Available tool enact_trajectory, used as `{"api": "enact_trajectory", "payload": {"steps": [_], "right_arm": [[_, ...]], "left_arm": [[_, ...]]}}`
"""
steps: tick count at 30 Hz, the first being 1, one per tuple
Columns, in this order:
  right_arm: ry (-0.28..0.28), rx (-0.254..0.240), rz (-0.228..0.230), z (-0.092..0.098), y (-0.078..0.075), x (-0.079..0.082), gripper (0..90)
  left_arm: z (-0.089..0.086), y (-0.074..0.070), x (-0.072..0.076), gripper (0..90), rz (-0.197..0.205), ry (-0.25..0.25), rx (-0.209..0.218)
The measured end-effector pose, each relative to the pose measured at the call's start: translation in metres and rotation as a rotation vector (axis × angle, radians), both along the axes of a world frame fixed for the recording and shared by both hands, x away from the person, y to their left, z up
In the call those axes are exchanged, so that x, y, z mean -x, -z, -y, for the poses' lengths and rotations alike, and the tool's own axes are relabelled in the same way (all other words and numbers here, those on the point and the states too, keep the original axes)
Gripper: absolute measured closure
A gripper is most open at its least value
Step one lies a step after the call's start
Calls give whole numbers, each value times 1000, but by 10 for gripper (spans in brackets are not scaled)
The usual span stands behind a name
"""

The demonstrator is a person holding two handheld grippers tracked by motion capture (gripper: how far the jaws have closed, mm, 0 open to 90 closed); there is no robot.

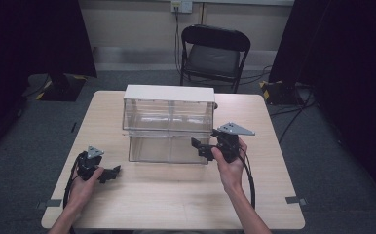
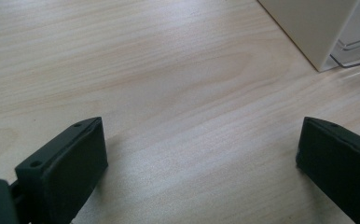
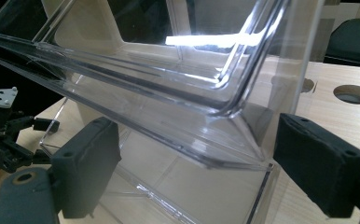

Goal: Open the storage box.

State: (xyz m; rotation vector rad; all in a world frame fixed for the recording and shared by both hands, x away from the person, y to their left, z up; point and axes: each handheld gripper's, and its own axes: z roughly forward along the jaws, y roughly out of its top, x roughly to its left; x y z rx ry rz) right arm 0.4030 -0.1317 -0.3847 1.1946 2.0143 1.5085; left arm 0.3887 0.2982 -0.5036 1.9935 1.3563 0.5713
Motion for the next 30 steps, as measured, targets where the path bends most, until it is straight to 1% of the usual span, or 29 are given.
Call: {"api": "enact_trajectory", "payload": {"steps": [7, 30], "right_arm": [[8, 1, -4, 0, 0, 1, 140], [3, -2, -4, 0, 0, 0, 140]], "left_arm": [[0, 0, 0, 13, 1, -2, -1], [0, 0, 0, 13, 0, 0, 0]]}}
